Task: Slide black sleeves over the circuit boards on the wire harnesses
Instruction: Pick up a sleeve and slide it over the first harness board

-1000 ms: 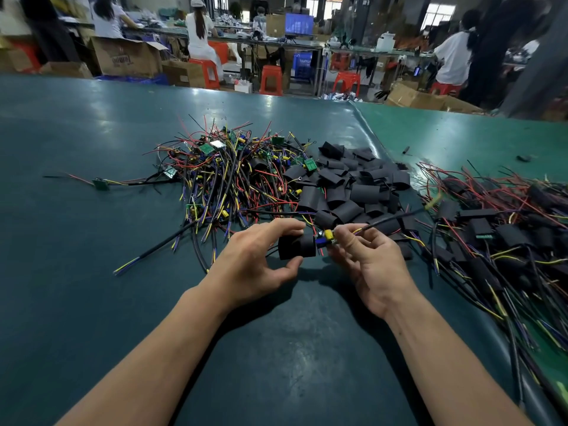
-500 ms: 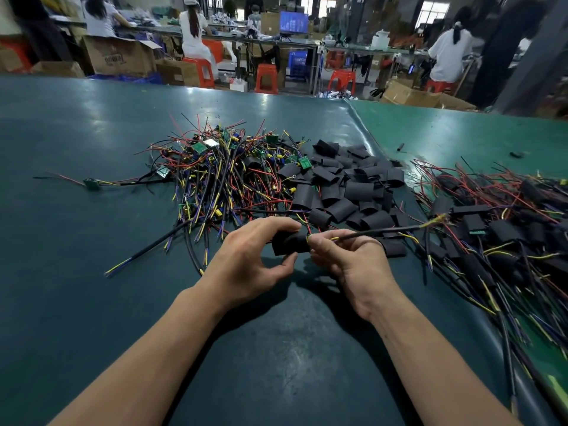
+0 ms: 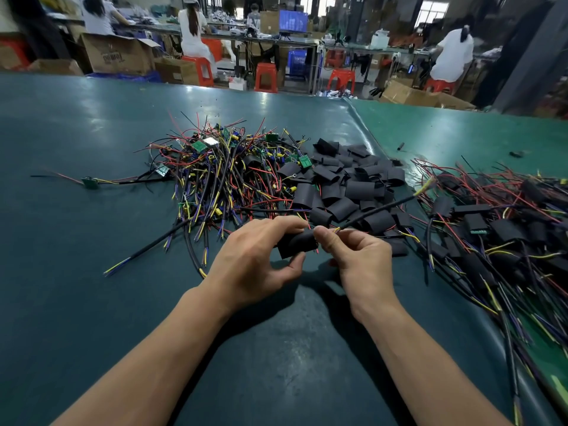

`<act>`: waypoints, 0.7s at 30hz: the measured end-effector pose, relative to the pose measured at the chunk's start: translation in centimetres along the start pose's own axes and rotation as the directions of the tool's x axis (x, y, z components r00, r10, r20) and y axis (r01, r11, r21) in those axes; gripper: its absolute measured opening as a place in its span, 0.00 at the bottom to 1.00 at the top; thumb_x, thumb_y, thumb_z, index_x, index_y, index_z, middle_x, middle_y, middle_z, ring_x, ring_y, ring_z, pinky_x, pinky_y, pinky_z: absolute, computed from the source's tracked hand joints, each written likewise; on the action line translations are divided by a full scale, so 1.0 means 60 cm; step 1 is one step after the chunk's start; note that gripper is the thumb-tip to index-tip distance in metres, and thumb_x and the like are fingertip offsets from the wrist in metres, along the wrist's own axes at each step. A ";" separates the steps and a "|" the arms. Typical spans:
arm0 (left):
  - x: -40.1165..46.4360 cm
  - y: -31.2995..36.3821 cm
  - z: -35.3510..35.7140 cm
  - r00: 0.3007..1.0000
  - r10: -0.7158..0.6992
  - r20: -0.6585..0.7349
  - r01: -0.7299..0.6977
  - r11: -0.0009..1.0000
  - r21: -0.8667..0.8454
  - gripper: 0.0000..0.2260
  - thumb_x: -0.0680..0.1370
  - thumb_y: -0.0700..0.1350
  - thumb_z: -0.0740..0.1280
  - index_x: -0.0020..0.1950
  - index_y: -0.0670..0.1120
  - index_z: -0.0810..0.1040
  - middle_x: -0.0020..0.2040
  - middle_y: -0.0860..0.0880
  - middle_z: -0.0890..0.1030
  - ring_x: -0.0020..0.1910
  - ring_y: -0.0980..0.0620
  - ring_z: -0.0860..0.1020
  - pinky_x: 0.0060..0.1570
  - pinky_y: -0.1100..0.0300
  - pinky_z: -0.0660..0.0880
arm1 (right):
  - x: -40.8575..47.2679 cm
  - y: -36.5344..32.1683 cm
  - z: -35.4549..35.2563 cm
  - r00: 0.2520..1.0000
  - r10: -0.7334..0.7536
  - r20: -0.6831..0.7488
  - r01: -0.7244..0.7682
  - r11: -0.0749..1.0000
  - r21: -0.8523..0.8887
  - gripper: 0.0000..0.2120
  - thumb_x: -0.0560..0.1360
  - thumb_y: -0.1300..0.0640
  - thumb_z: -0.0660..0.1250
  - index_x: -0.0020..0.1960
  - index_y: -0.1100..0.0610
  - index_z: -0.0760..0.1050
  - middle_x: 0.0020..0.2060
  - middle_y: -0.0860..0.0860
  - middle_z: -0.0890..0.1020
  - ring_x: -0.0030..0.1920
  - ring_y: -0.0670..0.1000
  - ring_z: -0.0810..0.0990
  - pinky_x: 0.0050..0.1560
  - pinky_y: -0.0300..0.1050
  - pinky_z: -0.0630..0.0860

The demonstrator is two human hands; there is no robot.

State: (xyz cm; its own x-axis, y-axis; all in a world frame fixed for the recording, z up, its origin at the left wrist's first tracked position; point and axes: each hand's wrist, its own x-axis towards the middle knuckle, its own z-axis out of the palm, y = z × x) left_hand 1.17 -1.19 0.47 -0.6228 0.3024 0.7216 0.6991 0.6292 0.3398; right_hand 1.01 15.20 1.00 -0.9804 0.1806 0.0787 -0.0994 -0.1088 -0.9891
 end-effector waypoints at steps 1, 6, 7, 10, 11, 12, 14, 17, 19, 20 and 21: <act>-0.001 0.000 0.000 1.000 -0.029 0.005 0.029 1.000 -0.008 0.21 0.69 0.43 0.75 0.61 0.46 0.76 0.51 0.51 0.84 0.47 0.53 0.79 0.51 0.57 0.74 | 0.000 -0.001 0.000 1.000 0.010 -0.002 -0.011 1.000 -0.003 0.13 0.58 0.45 0.76 0.31 0.55 0.82 0.27 0.48 0.80 0.29 0.42 0.74 0.32 0.32 0.71; 0.000 0.001 -0.006 0.995 -0.094 0.015 0.095 0.992 -0.087 0.19 0.69 0.39 0.77 0.59 0.43 0.80 0.52 0.51 0.84 0.50 0.51 0.82 0.54 0.51 0.78 | 0.004 -0.007 -0.007 0.993 0.088 0.078 -0.089 0.996 0.013 0.14 0.60 0.42 0.74 0.33 0.53 0.84 0.28 0.49 0.82 0.31 0.43 0.78 0.31 0.33 0.73; 0.002 0.001 -0.007 0.998 -0.057 0.009 0.058 0.994 -0.089 0.18 0.69 0.38 0.77 0.58 0.42 0.81 0.52 0.50 0.84 0.50 0.49 0.82 0.52 0.51 0.78 | 0.003 -0.008 -0.008 0.992 0.074 0.099 -0.075 0.997 0.010 0.13 0.61 0.43 0.73 0.33 0.53 0.85 0.29 0.50 0.82 0.32 0.43 0.79 0.31 0.34 0.73; 0.005 0.002 -0.005 0.998 0.067 0.003 -0.066 0.994 -0.087 0.13 0.69 0.36 0.76 0.53 0.39 0.83 0.52 0.48 0.84 0.50 0.49 0.82 0.52 0.53 0.79 | 0.002 -0.007 -0.011 0.993 -0.042 0.113 0.050 0.996 -0.068 0.10 0.64 0.43 0.73 0.33 0.50 0.84 0.28 0.48 0.82 0.29 0.41 0.75 0.31 0.32 0.71; 0.005 0.002 -0.004 0.997 0.073 0.002 -0.072 0.993 -0.096 0.12 0.69 0.36 0.76 0.52 0.39 0.83 0.52 0.48 0.84 0.50 0.49 0.82 0.52 0.54 0.79 | 0.001 -0.007 -0.012 0.991 -0.065 0.114 0.075 0.994 -0.080 0.10 0.64 0.43 0.73 0.33 0.50 0.84 0.28 0.47 0.81 0.29 0.40 0.75 0.31 0.32 0.71; 0.004 0.001 -0.004 0.998 0.062 -0.002 -0.062 0.992 -0.107 0.13 0.69 0.36 0.76 0.53 0.39 0.83 0.53 0.48 0.84 0.51 0.50 0.82 0.52 0.54 0.79 | 0.002 -0.007 -0.011 0.991 -0.069 0.115 0.078 0.994 -0.076 0.11 0.64 0.43 0.73 0.33 0.50 0.84 0.28 0.48 0.82 0.29 0.41 0.75 0.31 0.32 0.72; 0.003 -0.001 -0.004 0.999 0.034 -0.010 -0.035 0.992 -0.120 0.13 0.69 0.36 0.77 0.53 0.39 0.83 0.54 0.48 0.84 0.52 0.51 0.82 0.52 0.53 0.79 | 0.002 -0.007 -0.011 0.993 -0.030 0.116 0.033 0.999 -0.028 0.14 0.62 0.42 0.74 0.34 0.53 0.84 0.30 0.50 0.83 0.31 0.42 0.78 0.32 0.33 0.73; 0.006 -0.001 -0.004 0.997 0.080 -0.007 -0.081 0.990 -0.118 0.13 0.70 0.35 0.76 0.53 0.39 0.83 0.54 0.48 0.84 0.52 0.50 0.82 0.53 0.53 0.79 | 0.000 -0.006 -0.011 0.992 0.008 0.124 -0.010 1.000 0.012 0.15 0.62 0.42 0.74 0.35 0.55 0.85 0.31 0.51 0.83 0.32 0.44 0.79 0.31 0.35 0.74; 0.005 0.000 -0.002 0.992 0.129 0.003 -0.128 0.986 -0.104 0.12 0.70 0.35 0.76 0.53 0.39 0.84 0.54 0.48 0.84 0.51 0.49 0.82 0.52 0.54 0.79 | -0.002 -0.004 -0.011 0.991 -0.010 0.131 0.012 1.000 -0.018 0.13 0.63 0.43 0.74 0.34 0.53 0.85 0.30 0.51 0.83 0.32 0.44 0.78 0.31 0.36 0.74; 0.005 0.001 -0.001 0.991 0.135 0.004 -0.134 0.985 -0.107 0.12 0.70 0.35 0.76 0.53 0.39 0.84 0.54 0.48 0.84 0.51 0.49 0.82 0.51 0.54 0.79 | -0.004 -0.004 -0.010 0.992 -0.008 0.130 0.011 1.000 -0.024 0.12 0.64 0.44 0.74 0.34 0.53 0.85 0.30 0.51 0.82 0.31 0.45 0.78 0.31 0.36 0.74; 0.005 0.002 0.000 0.991 0.134 0.002 -0.133 0.985 -0.113 0.12 0.70 0.35 0.76 0.53 0.39 0.84 0.55 0.47 0.84 0.50 0.48 0.82 0.51 0.54 0.79 | -0.004 -0.004 -0.009 0.991 0.007 0.131 -0.005 1.000 -0.015 0.12 0.64 0.44 0.74 0.34 0.53 0.85 0.29 0.51 0.82 0.31 0.45 0.78 0.31 0.36 0.73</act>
State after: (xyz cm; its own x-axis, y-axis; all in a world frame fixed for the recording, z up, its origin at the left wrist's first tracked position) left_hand 1.06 -1.03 0.70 -0.5238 0.3853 0.7597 0.8110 0.4984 0.3065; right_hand 1.39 15.70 1.13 -0.9949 0.0507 0.0872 -0.0918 -0.0951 -0.9912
